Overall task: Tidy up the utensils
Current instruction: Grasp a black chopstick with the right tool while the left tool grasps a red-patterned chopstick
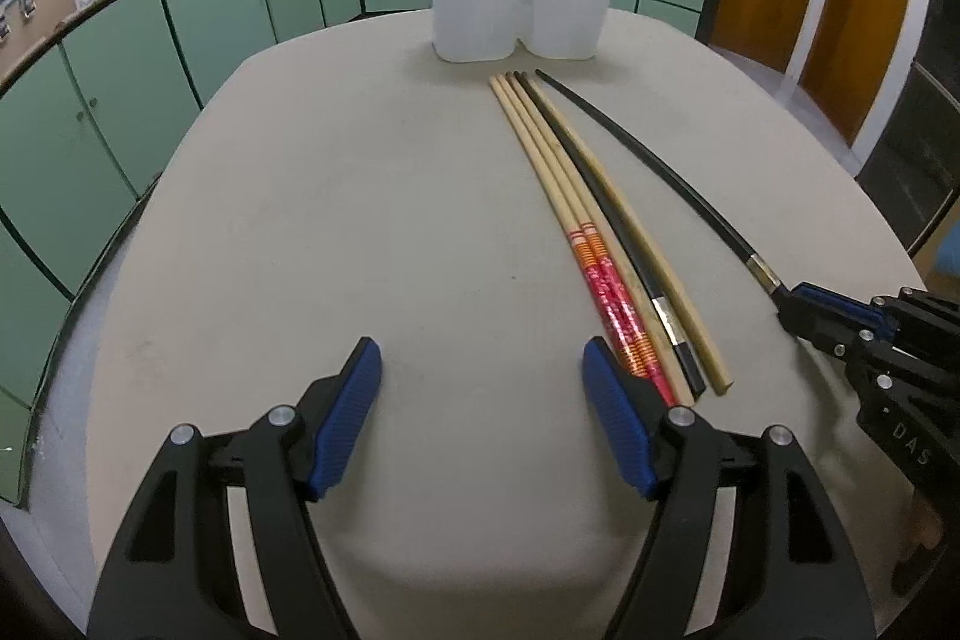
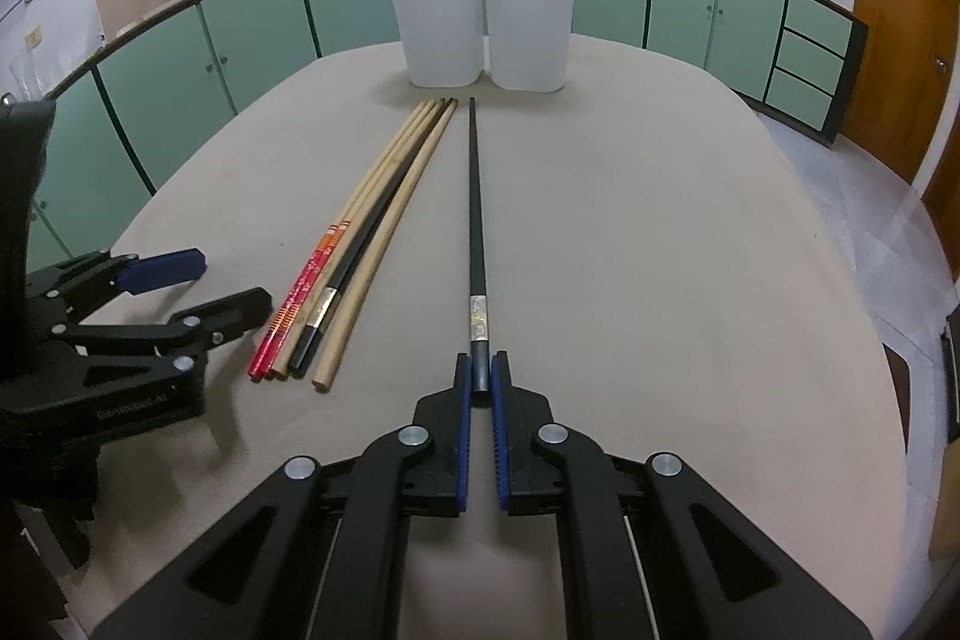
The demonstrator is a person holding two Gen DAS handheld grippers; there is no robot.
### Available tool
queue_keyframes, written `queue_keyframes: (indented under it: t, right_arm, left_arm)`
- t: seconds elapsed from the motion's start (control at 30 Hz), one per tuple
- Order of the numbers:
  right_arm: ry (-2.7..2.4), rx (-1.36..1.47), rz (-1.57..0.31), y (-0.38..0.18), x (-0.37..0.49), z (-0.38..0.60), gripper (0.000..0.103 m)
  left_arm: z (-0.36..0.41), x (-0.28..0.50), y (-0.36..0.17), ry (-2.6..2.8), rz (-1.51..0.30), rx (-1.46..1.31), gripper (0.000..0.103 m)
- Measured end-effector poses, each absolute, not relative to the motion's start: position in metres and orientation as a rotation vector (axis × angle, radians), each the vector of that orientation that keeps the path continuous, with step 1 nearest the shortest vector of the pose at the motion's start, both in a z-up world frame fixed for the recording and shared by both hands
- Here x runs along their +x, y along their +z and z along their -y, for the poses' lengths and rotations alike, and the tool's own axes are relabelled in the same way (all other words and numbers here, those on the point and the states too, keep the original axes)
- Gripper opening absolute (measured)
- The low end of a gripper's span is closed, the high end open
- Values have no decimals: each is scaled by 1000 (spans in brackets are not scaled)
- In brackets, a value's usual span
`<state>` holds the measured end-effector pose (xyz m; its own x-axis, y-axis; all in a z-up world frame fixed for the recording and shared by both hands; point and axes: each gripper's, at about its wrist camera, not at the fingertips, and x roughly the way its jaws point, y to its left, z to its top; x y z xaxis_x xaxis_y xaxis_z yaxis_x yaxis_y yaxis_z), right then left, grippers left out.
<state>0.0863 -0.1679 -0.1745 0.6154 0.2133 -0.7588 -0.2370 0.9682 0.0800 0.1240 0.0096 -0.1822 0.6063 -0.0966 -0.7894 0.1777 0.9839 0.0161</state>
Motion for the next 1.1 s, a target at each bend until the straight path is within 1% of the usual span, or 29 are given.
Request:
queue_keyframes:
  t: [0.2, 0.57, 0.83, 1.1]
  right_arm:
    - [262, -22, -872, -175, 87, 168, 7]
    - [266, -16, -872, -175, 86, 170, 7]
    - [272, -7, -872, -176, 85, 171, 7]
    - [306, -11, -870, -176, 82, 175, 10]
  left_arm:
    - [-8, 117, -175, -232, -916, 10, 68]
    - [3, 120, -183, -191, -917, 111, 69]
    - [-1, 116, -181, -198, -919, 97, 68]
    - [-9, 100, -180, -216, -907, 81, 68]
